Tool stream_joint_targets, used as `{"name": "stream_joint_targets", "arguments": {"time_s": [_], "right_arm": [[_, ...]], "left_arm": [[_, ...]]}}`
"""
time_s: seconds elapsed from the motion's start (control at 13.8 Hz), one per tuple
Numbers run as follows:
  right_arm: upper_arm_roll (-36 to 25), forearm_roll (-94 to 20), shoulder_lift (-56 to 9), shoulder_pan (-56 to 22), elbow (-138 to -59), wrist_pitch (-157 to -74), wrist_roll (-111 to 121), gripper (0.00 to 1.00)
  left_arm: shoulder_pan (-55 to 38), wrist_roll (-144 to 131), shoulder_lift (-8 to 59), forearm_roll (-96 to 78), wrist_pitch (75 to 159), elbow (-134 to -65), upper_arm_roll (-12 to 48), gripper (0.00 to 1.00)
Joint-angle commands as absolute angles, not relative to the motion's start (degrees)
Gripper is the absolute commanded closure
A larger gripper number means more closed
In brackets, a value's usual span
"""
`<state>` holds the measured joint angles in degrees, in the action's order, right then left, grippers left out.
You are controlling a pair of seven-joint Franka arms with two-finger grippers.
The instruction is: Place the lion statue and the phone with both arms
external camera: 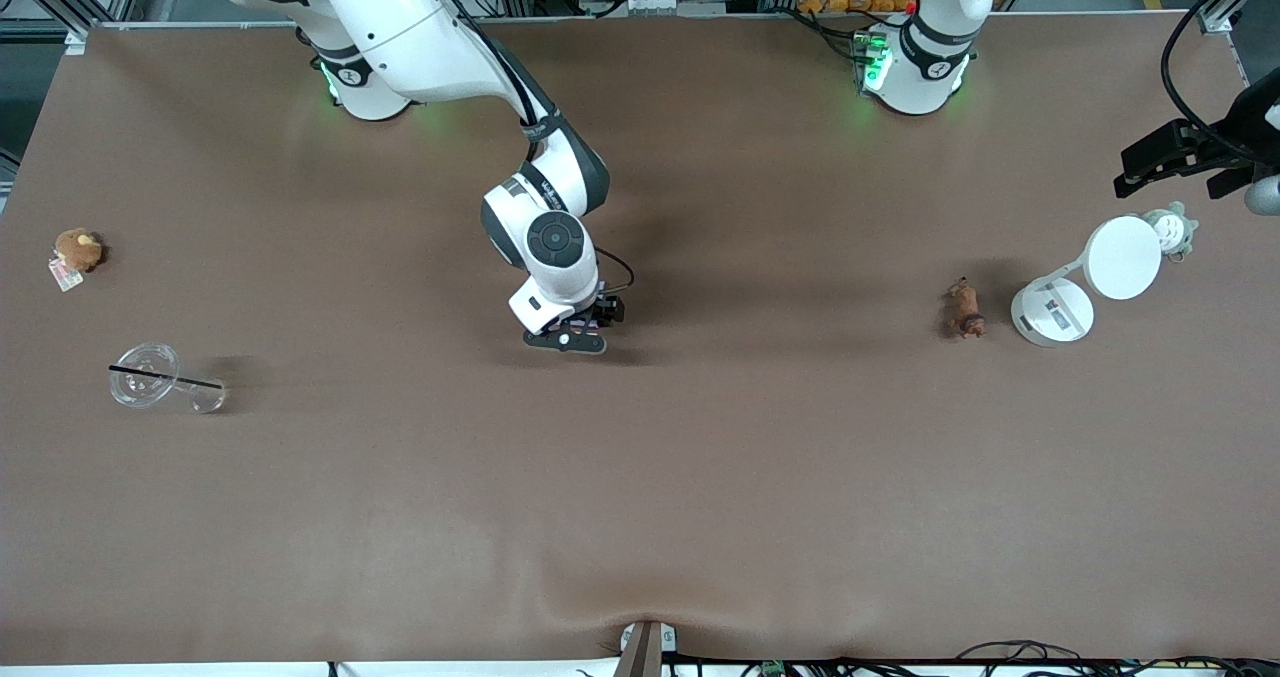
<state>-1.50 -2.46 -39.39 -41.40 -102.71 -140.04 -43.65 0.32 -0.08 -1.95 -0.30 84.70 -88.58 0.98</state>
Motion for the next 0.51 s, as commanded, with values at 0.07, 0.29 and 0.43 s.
{"name": "stream_joint_targets", "arguments": {"time_s": [0.07,0.29,0.43], "right_arm": [[-2.02,-2.29,-38.76,-41.84,-106.70,-145.02,-43.33,0.00],[-2.02,-2.29,-37.45,-41.84,-106.79,-143.01,-43.33,0.00],[-2.02,-2.29,-35.96,-41.40,-106.70,-139.94,-43.07,0.00]], "left_arm": [[0.35,-0.26,-1.76,-0.79,84.90,-88.16,1.14,0.00],[0.35,-0.26,-1.76,-0.79,84.81,-88.16,1.14,0.00],[0.35,-0.26,-1.76,-0.79,84.81,-88.15,1.23,0.00]]}}
